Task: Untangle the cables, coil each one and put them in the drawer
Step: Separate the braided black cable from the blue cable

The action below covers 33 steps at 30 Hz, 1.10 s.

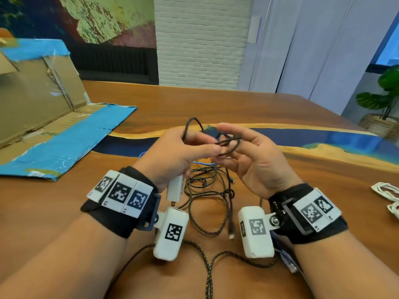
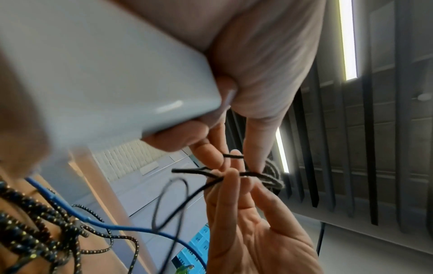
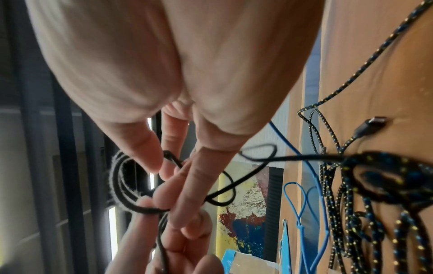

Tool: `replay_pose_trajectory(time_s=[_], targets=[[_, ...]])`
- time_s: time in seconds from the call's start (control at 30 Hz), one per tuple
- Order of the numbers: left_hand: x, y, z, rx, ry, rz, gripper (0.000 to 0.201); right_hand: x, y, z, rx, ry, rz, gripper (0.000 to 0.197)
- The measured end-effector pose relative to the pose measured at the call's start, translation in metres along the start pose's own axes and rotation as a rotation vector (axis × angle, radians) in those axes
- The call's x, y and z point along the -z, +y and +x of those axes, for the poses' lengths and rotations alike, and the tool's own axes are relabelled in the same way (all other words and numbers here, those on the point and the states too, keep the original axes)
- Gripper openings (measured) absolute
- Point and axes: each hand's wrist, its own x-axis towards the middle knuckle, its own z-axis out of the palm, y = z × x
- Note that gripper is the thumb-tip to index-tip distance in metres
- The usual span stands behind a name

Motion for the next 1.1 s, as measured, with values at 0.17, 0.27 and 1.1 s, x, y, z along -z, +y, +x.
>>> replay_pose_trajectory(time_s=[0.17, 0.27, 1.1], targets=[[0.005, -0.001, 0.006, 0.039, 0.132, -0.038, 0.031, 0.009, 0.004, 0.004, 0.08, 0.214, -0.241, 0.015], [0.024, 0.004, 0.012, 0.078, 0.317, -0.216, 0.032, 0.02, -0.002, 0.006, 0.105, 0.345, -0.205, 0.015], [-0.006, -0.008, 0.0, 0.257, -0.201, 0.037, 0.021, 0.009, -0.004, 0.002, -0.131, 0.068, 0.25, 0.091]])
